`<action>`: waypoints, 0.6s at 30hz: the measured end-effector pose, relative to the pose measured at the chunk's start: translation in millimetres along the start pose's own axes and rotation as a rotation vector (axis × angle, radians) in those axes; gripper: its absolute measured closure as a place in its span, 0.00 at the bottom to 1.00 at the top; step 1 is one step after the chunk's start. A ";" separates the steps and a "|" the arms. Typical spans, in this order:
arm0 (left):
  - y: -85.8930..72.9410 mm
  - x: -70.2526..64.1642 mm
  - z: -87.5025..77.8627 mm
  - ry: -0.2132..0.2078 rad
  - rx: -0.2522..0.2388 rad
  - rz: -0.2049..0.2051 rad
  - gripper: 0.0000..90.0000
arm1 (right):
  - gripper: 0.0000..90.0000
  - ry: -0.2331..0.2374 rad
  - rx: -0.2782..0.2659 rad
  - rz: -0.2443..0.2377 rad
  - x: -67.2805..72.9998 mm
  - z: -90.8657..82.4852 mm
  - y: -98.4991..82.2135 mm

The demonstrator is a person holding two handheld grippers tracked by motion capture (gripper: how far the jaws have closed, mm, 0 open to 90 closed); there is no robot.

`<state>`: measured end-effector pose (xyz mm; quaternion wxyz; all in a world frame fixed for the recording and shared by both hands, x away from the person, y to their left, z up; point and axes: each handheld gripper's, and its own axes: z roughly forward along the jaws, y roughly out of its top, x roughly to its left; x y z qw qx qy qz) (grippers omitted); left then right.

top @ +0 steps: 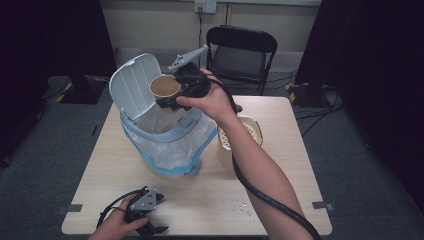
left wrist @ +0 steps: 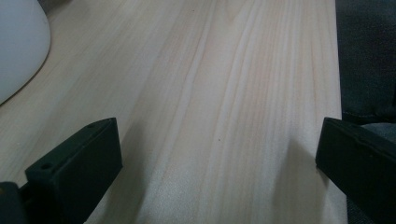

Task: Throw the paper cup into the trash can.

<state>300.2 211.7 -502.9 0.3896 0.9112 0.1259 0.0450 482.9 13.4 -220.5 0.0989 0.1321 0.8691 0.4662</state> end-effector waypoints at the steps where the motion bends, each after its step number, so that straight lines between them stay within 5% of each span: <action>1: 0.0 0.0 0.0 0.000 0.000 0.000 0.00 | 0.31 0.006 -0.001 0.002 0.4 1.1 -0.4; 18: 0.1 0.1 -0.2 0.000 0.001 0.002 0.00 | 0.29 0.042 0.012 0.010 9.4 23.9 -2.9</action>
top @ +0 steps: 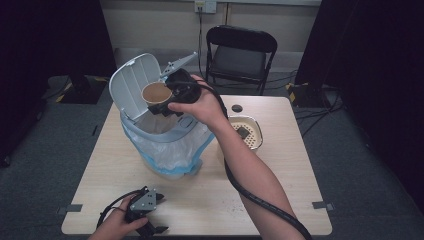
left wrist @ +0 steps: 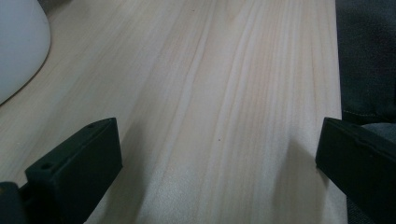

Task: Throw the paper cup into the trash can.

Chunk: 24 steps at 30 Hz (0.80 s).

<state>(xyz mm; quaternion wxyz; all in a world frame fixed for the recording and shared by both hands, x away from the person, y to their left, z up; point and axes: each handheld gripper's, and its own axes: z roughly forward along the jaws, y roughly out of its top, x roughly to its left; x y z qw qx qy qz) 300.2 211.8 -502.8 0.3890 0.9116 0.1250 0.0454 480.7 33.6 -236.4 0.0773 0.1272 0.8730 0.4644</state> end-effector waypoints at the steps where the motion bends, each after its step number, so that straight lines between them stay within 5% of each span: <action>1: 0.0 0.0 0.0 0.000 0.000 0.000 0.00 | 0.29 0.001 0.002 -0.007 0.4 1.4 -0.3; 6: -0.1 -0.1 0.2 0.000 -0.002 -0.001 0.00 | 0.16 0.006 0.021 0.017 2.6 6.3 -3.7; 24: 0.0 -0.2 0.2 0.000 -0.001 -0.004 0.00 | 0.16 0.020 0.010 0.023 2.8 -18.1 -18.3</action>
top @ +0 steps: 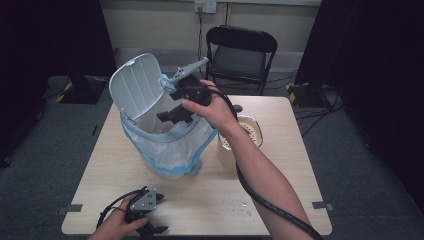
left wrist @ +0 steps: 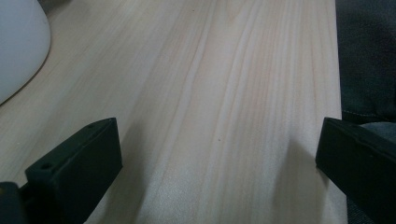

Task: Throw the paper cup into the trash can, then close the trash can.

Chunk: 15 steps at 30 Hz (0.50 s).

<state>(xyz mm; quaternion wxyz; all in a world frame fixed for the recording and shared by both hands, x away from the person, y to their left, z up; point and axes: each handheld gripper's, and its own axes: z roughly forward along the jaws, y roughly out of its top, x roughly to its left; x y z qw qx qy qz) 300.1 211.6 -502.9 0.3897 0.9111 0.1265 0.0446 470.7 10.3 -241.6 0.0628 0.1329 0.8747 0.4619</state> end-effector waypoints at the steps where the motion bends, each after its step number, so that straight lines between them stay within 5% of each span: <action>1: 0.0 0.1 0.0 0.000 0.000 0.001 0.00 | 0.16 0.000 -0.001 0.002 0.6 -1.6 -0.9; 15: 0.0 0.1 0.0 0.001 -0.001 0.002 0.00 | 0.16 -0.002 0.013 0.001 5.6 -34.4 -18.6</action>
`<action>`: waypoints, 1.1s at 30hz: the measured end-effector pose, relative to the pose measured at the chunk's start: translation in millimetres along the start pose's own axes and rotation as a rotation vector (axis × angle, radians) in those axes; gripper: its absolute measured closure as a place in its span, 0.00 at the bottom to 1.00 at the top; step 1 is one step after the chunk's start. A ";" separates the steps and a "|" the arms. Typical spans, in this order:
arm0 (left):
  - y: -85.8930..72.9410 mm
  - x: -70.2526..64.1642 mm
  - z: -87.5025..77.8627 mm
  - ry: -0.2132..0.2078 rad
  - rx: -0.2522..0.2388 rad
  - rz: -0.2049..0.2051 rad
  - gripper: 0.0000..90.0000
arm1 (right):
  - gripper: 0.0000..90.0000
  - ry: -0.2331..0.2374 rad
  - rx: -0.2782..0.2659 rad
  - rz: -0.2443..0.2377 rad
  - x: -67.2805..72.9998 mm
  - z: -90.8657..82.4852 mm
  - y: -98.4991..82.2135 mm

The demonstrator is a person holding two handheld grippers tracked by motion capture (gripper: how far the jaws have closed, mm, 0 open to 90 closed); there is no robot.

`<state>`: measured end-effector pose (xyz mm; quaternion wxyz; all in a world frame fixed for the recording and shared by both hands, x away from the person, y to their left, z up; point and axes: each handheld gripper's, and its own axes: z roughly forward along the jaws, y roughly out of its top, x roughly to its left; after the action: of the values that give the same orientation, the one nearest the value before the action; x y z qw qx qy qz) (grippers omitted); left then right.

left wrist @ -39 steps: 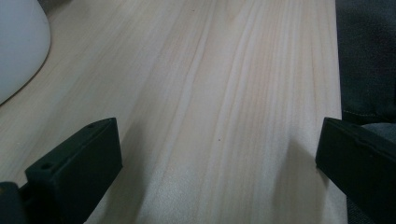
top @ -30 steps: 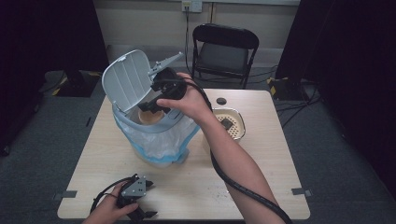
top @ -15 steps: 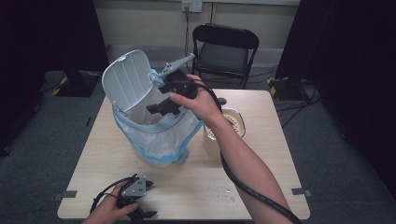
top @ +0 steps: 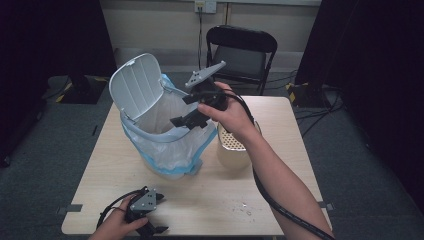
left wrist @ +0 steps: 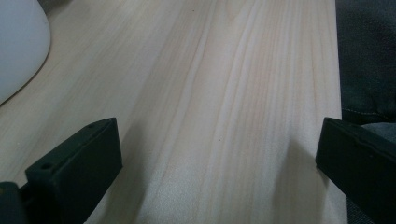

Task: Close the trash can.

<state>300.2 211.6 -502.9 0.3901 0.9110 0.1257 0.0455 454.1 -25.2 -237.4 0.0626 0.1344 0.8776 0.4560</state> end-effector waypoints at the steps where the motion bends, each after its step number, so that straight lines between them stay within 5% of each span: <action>1: 0.0 0.0 0.0 0.000 0.000 0.000 0.00 | 0.16 0.000 0.000 0.003 -0.2 -2.3 -1.5; 33: -0.1 -0.1 0.2 0.002 -0.003 -0.001 0.00 | 0.16 -0.036 -0.008 0.030 -2.3 -50.6 -65.3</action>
<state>300.1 211.5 -503.2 0.3911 0.9104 0.1264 0.0464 432.8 -101.3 -261.6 0.0721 0.1554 0.8724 0.4577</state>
